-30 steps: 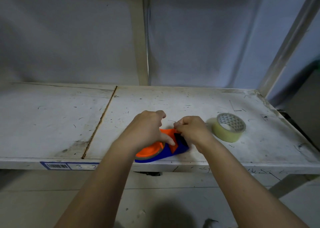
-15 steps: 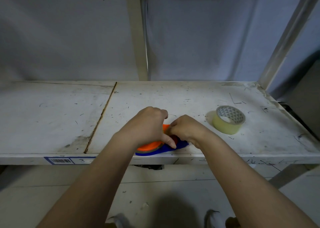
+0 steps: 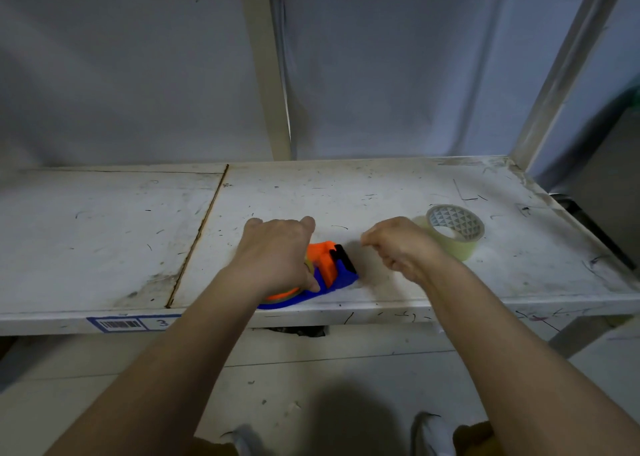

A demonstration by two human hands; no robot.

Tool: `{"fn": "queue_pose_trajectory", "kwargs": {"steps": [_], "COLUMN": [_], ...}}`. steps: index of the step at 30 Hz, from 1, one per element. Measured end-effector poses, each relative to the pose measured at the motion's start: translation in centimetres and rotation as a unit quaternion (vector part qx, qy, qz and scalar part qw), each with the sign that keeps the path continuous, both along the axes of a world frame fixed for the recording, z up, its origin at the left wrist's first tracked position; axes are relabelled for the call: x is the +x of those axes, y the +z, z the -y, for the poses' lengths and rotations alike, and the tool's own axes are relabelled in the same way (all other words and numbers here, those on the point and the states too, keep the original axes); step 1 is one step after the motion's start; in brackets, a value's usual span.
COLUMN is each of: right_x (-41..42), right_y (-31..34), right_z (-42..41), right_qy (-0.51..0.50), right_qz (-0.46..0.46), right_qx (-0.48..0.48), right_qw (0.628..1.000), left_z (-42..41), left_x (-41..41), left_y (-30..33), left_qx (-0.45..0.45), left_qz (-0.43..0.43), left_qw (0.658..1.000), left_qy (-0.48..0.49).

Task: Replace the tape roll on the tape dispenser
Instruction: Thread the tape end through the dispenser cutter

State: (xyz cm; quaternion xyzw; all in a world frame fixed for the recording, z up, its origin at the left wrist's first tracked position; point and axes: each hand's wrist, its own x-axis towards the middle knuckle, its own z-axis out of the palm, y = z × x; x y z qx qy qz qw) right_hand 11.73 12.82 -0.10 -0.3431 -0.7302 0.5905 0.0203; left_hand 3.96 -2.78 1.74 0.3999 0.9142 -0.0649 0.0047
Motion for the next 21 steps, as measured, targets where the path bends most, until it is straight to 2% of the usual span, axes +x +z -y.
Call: {"fn": "queue_pose_trajectory", "kwargs": {"steps": [2, 4, 7, 10, 14, 21], "right_x": [0.6, 0.6, -0.1, -1.2, -1.6, -1.9], "right_y": [0.4, 0.7, 0.2, -0.5, -0.7, -1.9], "right_z": [-0.3, 0.9, 3.7, 5.1, 5.7, 5.3], "right_qy": [0.002, 0.047, 0.131, 0.137, 0.124, 0.049], "right_qz": [-0.033, -0.051, -0.001, 0.035, 0.041, 0.009], "right_qx": [0.015, 0.048, 0.132, 0.191, 0.18, 0.078], "right_qw": [0.999, 0.996, 0.982, 0.971, 0.975, 0.996], "left_z": [0.4, 0.5, 0.6, 0.9, 1.1, 0.8], "left_x": [-0.1, 0.1, 0.1, 0.0, 0.0, -0.4], "left_y": [0.0, 0.0, 0.1, 0.2, 0.2, -0.1], "left_qx": [0.002, 0.016, 0.038, 0.041, 0.047, 0.023], "left_qz": [0.009, 0.027, 0.049, 0.057, 0.064, 0.048], "left_qw": [1.0, 1.0, 0.998, 0.998, 0.997, 0.999], "left_qy": [0.005, 0.003, 0.002, -0.003, -0.01, -0.008]}}
